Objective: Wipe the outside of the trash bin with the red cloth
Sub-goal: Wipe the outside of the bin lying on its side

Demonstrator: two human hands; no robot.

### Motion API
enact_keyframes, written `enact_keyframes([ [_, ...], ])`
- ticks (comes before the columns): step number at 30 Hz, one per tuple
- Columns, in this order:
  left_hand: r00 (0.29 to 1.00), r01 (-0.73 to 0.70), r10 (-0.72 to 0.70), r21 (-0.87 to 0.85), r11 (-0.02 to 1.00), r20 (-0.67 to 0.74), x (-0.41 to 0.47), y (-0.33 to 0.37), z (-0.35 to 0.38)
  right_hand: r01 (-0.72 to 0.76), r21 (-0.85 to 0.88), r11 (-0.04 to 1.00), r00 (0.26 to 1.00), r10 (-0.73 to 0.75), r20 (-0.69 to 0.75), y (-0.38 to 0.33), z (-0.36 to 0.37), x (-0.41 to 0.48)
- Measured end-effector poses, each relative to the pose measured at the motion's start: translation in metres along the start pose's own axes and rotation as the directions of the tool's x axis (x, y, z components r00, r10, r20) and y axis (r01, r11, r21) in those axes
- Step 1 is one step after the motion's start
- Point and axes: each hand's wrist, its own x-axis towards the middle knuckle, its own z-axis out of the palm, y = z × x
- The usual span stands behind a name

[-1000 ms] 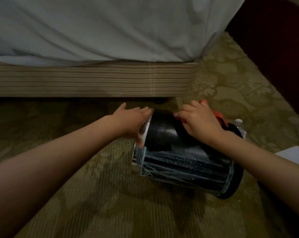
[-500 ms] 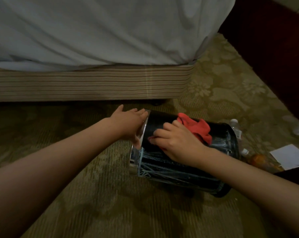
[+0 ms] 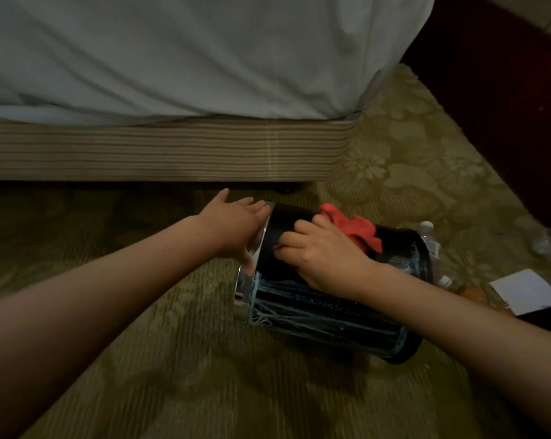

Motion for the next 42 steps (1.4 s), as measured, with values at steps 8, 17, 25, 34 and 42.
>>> enact_keyframes([
  [8,1.0,-0.018,0.019,-0.056,0.998,0.012,0.001,-0.007,0.001,-0.077,0.071,0.994,0.992,0.084,-0.096,0.042,0.003,-0.082],
  [17,1.0,0.009,-0.009,-0.004,1.0,0.022,-0.001,0.0,-0.003,0.072,-0.034,0.997,0.996,-0.074,-0.05,0.008,-0.006,-0.019],
  [25,1.0,-0.021,0.022,-0.097,0.995,0.014,-0.001,-0.008,0.0,0.069,-0.018,0.997,0.992,-0.071,-0.107,0.038,0.001,-0.083],
  [34,1.0,0.0,0.0,-0.02,1.0,-0.011,0.002,-0.004,0.006,0.115,-0.058,0.992,0.992,-0.117,-0.046,0.0,0.0,-0.035],
  [42,0.999,0.016,-0.012,-0.081,0.997,0.043,0.013,-0.011,0.003,0.06,-0.018,0.998,0.993,-0.062,-0.102,0.033,0.007,-0.083],
])
